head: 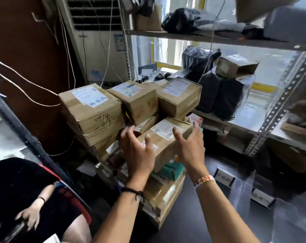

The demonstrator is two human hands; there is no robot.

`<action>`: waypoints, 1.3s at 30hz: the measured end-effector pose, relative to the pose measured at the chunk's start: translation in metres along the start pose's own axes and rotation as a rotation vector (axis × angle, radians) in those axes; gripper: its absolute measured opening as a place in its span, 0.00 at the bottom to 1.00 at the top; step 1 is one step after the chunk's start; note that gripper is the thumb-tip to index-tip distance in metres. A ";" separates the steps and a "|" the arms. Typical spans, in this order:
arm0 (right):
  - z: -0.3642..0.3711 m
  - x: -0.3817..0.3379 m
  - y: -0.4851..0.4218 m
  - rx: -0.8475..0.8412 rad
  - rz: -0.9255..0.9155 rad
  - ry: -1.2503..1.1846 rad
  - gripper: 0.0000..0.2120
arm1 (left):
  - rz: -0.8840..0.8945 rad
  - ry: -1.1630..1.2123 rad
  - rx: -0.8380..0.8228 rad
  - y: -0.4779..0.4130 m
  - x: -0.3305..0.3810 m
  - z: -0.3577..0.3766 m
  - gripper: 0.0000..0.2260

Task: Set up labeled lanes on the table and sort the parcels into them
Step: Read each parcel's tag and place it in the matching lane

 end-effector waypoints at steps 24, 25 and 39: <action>-0.167 -0.018 0.039 0.249 -0.422 -0.663 0.33 | 0.097 0.732 -0.654 0.074 0.115 0.068 0.12; -0.177 -0.015 0.042 0.252 -0.426 -0.659 0.33 | 0.092 0.737 -0.701 0.076 0.119 0.074 0.11; -0.257 0.067 0.094 0.305 -0.228 -0.075 0.30 | -0.037 0.851 -1.036 0.146 0.176 0.188 0.16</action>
Point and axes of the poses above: each hand's wrist, its own y-axis away from the middle knuckle, its own z-axis out of the palm, x = y × z, the point moved 4 cm from there along -y, towards the middle knuckle, and after that the axes turned 9 degrees about -x, right-handed, at the moved point
